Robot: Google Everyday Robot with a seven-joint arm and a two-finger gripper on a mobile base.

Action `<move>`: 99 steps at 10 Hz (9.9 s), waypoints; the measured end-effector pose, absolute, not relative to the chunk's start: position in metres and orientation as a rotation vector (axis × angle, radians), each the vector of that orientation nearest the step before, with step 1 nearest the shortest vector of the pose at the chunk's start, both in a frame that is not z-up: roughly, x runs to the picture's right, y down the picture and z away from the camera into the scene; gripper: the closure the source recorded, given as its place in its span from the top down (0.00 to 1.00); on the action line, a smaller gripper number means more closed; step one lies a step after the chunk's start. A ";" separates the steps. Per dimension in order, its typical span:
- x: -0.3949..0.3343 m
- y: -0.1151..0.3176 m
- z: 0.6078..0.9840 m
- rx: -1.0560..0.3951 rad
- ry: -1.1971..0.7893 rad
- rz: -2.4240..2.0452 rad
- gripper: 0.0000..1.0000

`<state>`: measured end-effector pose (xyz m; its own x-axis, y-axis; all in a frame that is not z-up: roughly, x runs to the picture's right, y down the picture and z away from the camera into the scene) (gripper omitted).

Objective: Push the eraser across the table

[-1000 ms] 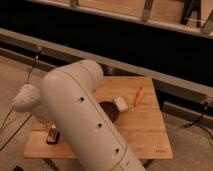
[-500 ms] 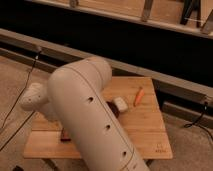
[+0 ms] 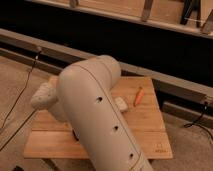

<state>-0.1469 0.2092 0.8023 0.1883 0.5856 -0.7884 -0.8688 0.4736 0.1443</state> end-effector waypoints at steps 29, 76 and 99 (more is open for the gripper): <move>-0.134 0.179 0.816 -0.540 0.745 1.130 0.00; -0.071 0.249 0.773 -0.619 0.924 1.083 0.00; -0.151 0.312 0.747 -0.734 0.794 0.896 0.00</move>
<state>-0.1511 0.3116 0.7470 0.3935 0.3827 -0.8359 -0.8757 0.4328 -0.2141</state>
